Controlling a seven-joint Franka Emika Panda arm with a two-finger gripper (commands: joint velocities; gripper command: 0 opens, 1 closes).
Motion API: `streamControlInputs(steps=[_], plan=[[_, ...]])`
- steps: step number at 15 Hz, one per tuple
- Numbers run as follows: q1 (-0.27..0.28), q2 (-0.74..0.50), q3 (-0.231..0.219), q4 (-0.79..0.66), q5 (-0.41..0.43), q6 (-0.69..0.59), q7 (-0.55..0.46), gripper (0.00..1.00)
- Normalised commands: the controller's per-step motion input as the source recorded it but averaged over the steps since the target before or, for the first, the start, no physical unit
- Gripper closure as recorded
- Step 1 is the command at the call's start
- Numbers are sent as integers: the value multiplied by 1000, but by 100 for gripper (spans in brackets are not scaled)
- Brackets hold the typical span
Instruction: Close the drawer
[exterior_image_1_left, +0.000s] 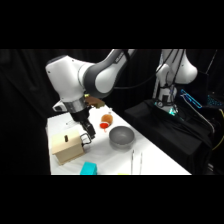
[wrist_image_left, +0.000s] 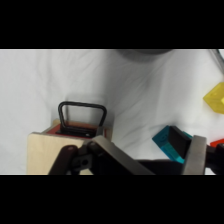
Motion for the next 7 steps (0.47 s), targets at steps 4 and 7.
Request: streamControlInputs(steps=[4, 7], plan=[[45, -219, 0, 96, -49, -398, 40, 0], [1, -164, 1, 91, 4, -314, 24, 0]])
